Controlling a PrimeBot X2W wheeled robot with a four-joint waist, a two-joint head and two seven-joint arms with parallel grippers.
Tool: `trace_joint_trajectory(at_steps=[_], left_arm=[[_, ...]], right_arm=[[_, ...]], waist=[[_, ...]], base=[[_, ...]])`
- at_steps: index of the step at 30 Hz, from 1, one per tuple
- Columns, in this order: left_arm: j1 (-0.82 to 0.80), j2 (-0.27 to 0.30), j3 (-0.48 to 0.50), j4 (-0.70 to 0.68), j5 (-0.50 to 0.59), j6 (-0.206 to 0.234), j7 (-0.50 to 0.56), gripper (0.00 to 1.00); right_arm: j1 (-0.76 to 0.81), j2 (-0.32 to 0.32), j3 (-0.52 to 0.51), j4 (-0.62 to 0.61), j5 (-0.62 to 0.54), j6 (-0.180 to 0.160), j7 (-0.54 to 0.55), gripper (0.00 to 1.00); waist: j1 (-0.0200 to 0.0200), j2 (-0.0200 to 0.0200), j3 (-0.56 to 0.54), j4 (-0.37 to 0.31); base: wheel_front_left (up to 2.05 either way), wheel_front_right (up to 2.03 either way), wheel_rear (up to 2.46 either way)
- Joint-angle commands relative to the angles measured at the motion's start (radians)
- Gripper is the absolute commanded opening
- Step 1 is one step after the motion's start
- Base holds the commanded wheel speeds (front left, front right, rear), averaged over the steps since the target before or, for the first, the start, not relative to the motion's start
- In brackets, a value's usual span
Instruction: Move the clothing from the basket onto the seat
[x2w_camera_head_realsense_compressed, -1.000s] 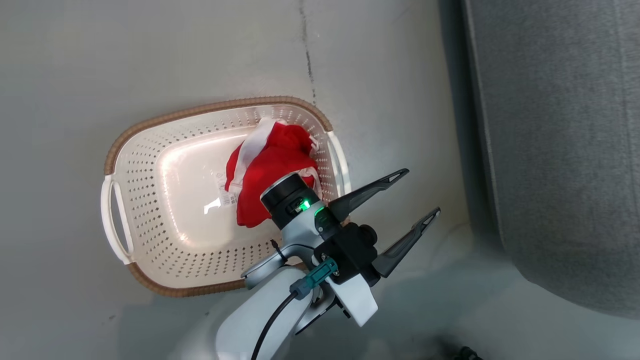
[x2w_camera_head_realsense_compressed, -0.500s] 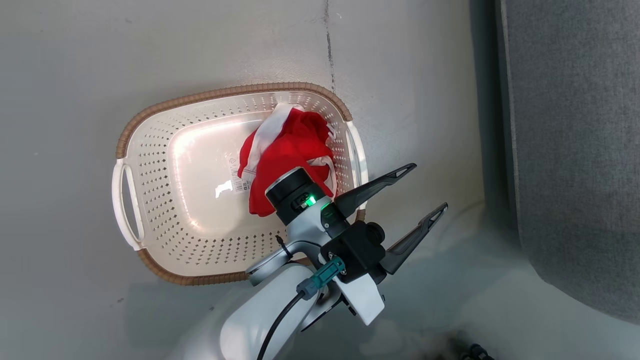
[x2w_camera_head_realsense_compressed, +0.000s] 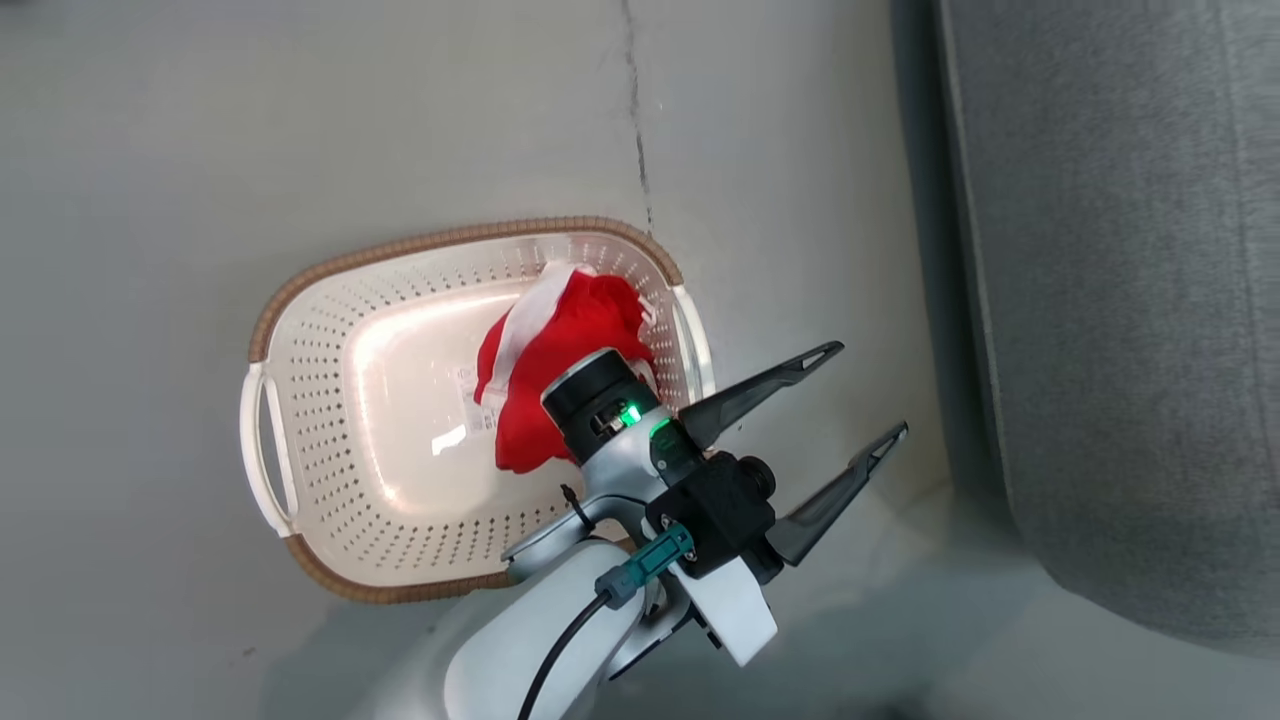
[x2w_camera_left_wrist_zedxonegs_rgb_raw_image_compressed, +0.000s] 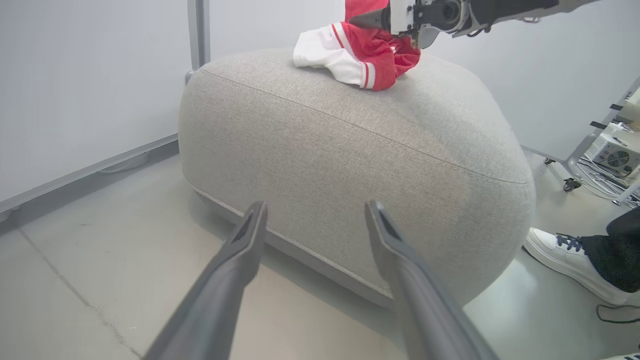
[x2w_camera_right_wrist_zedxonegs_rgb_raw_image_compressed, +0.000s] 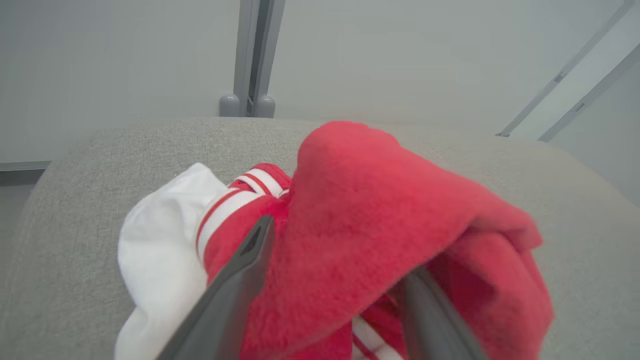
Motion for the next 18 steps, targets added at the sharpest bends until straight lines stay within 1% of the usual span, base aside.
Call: trace_joint_trajectory(at_steps=[1,4,7,8,9,10,12,16,18], left_arm=[[0.011,0.002,-0.001,-0.010,-0.013,0.004,0.000,1.00],[0.033,0.003,0.009,-0.021,-0.040,0.015,0.000,1.00],[0.058,0.002,0.026,-0.028,-0.053,0.022,0.000,1.00],[0.058,0.002,0.026,-0.028,-0.053,0.022,0.000,1.00],[0.080,0.002,0.037,-0.029,-0.059,0.025,0.000,1.00],[0.080,0.002,0.037,-0.029,-0.059,0.025,0.000,1.00],[0.102,0.003,0.053,-0.033,-0.061,0.029,0.000,1.00],[0.148,0.002,0.089,-0.059,-0.068,0.038,0.000,1.00],[0.172,0.003,0.106,-0.072,-0.068,0.041,0.000,1.00]], right_arm=[[0.023,-0.004,0.027,0.003,-0.005,0.000,0.001,1.00],[0.040,0.012,0.087,-0.011,0.034,0.000,0.041,1.00],[0.066,-0.024,0.147,-0.051,0.059,0.000,0.049,1.00],[0.066,-0.024,0.147,-0.051,0.059,0.000,0.049,1.00],[0.085,-0.025,0.177,-0.077,0.087,0.000,0.047,1.00],[0.085,-0.025,0.177,-0.077,0.087,0.000,0.047,1.00],[0.102,-0.026,0.188,-0.110,0.130,0.000,0.052,1.00],[0.149,-0.060,0.233,-0.193,0.171,0.000,0.042,1.00],[0.167,-0.071,0.240,-0.240,0.183,0.000,0.029,1.00]], waist=[[0.0000,0.0000,-0.051,-0.013],[0.0000,0.0000,-0.109,-0.026],[0.0000,0.0000,-0.168,-0.037],[0.0000,0.0000,-0.168,-0.037],[0.0000,0.0000,-0.208,-0.044],[0.0000,0.0000,-0.208,-0.044],[0.0000,0.0000,-0.250,-0.049],[0.0000,0.0000,-0.322,-0.056],[0.0000,0.0000,-0.357,-0.057]], base=[[0.00,0.00,0.00],[0.00,0.00,0.00],[0.00,0.00,0.00],[0.00,0.00,0.00],[0.00,0.00,0.00],[0.00,0.00,0.00],[0.00,0.00,0.00],[0.00,0.00,0.00],[0.00,0.00,0.00]])
